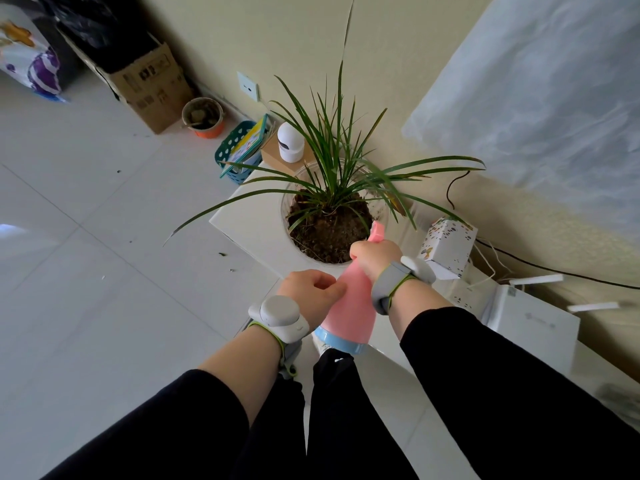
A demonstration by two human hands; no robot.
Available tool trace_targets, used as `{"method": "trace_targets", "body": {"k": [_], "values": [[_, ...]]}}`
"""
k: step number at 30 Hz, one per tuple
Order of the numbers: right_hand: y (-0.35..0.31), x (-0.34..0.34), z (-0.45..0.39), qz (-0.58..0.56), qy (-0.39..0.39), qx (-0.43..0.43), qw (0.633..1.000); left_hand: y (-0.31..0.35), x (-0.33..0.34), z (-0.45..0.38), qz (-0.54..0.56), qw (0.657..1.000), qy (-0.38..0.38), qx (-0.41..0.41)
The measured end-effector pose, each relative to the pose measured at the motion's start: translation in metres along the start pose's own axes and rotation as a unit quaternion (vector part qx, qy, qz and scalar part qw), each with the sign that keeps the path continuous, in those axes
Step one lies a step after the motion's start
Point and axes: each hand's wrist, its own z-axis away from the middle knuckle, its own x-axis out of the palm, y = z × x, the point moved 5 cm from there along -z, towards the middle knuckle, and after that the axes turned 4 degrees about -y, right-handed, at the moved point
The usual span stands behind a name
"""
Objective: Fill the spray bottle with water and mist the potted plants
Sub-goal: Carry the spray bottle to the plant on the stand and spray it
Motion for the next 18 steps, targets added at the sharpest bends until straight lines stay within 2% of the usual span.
{"method": "trace_targets", "body": {"k": [10,18], "values": [[0.015,0.024,0.004,-0.026,-0.054,0.043,0.997,-0.021,-0.004,0.006,-0.008,1.0,0.007,-0.028],[0.017,0.034,0.006,0.048,-0.099,0.044,0.993,-0.03,-0.007,0.01,-0.032,0.998,0.013,-0.045]]}}
